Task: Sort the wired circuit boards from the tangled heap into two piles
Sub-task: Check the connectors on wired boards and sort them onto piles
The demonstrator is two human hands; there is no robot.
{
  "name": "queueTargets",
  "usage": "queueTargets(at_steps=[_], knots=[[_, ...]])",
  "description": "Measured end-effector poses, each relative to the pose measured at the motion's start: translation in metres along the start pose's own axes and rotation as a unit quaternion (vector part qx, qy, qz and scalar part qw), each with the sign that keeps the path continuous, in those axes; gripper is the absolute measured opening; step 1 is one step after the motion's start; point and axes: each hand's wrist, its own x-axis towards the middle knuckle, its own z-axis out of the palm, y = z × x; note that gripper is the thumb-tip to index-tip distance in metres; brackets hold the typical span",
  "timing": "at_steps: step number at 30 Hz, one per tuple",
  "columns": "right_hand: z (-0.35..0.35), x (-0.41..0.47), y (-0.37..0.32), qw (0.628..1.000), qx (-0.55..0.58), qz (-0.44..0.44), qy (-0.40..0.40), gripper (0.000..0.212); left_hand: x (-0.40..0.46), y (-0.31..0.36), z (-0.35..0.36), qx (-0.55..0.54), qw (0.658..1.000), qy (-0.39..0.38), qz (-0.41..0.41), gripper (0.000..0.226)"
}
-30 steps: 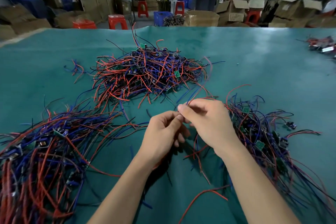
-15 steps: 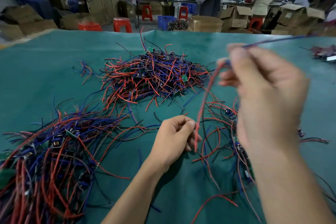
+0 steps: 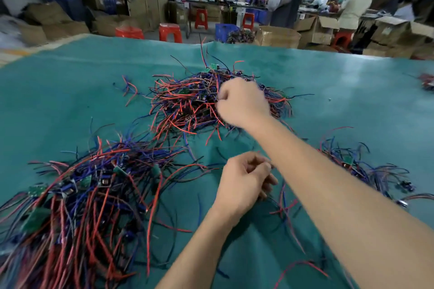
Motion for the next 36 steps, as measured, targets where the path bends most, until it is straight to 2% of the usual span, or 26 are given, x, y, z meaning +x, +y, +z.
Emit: queueTargets(at_steps=[2,5,7,12,16,19,22,24,26,28,31,33,36], knots=[[0.004,0.014,0.039,0.996,-0.033,0.063,0.048,0.035,0.000,0.005,0.003,-0.052,0.999,-0.016,0.003,0.017],[0.020,0.021,0.083,0.994,-0.060,0.087,0.010,0.046,-0.002,0.005,0.003,-0.067,0.997,-0.023,-0.007,0.018],[0.030,0.023,0.097,0.996,-0.030,0.078,-0.006,0.051,-0.003,0.007,0.002,-0.060,0.998,-0.024,-0.008,0.017],[0.035,0.031,0.100,0.991,0.070,0.091,0.063,0.025,-0.005,0.009,0.001,-0.059,0.998,-0.018,-0.010,0.017],[0.027,0.027,0.101,0.980,0.153,0.096,0.085,0.016,-0.004,0.009,0.000,-0.069,0.997,-0.018,-0.012,0.018],[0.013,0.009,0.101,0.943,0.279,0.131,0.127,0.004,-0.004,0.009,0.001,-0.075,0.997,-0.015,-0.011,0.018],[0.000,-0.023,0.101,0.869,0.447,0.154,0.146,0.012,-0.003,0.009,0.000,-0.092,0.996,-0.006,-0.008,0.016],[-0.006,-0.049,0.106,0.831,0.517,0.156,0.133,0.008,-0.003,0.009,0.000,-0.107,0.994,0.002,-0.002,0.015],[-0.004,-0.077,0.108,0.814,0.552,0.151,0.102,0.016,-0.002,0.010,0.000,-0.125,0.992,0.006,0.001,0.020],[0.002,-0.099,0.108,0.817,0.555,0.139,0.072,0.025,-0.001,0.010,0.001,-0.137,0.991,0.003,0.002,0.025],[0.011,-0.114,0.107,0.852,0.511,0.105,0.042,0.030,-0.002,0.010,0.001,-0.139,0.990,-0.007,0.008,0.028],[0.014,-0.115,0.107,0.868,0.485,0.094,0.052,0.029,-0.002,0.009,0.001,-0.139,0.990,-0.011,0.014,0.026],[0.016,-0.116,0.108,0.869,0.481,0.090,0.076,0.028,-0.002,0.009,-0.001,-0.171,0.985,-0.009,0.007,0.026]])
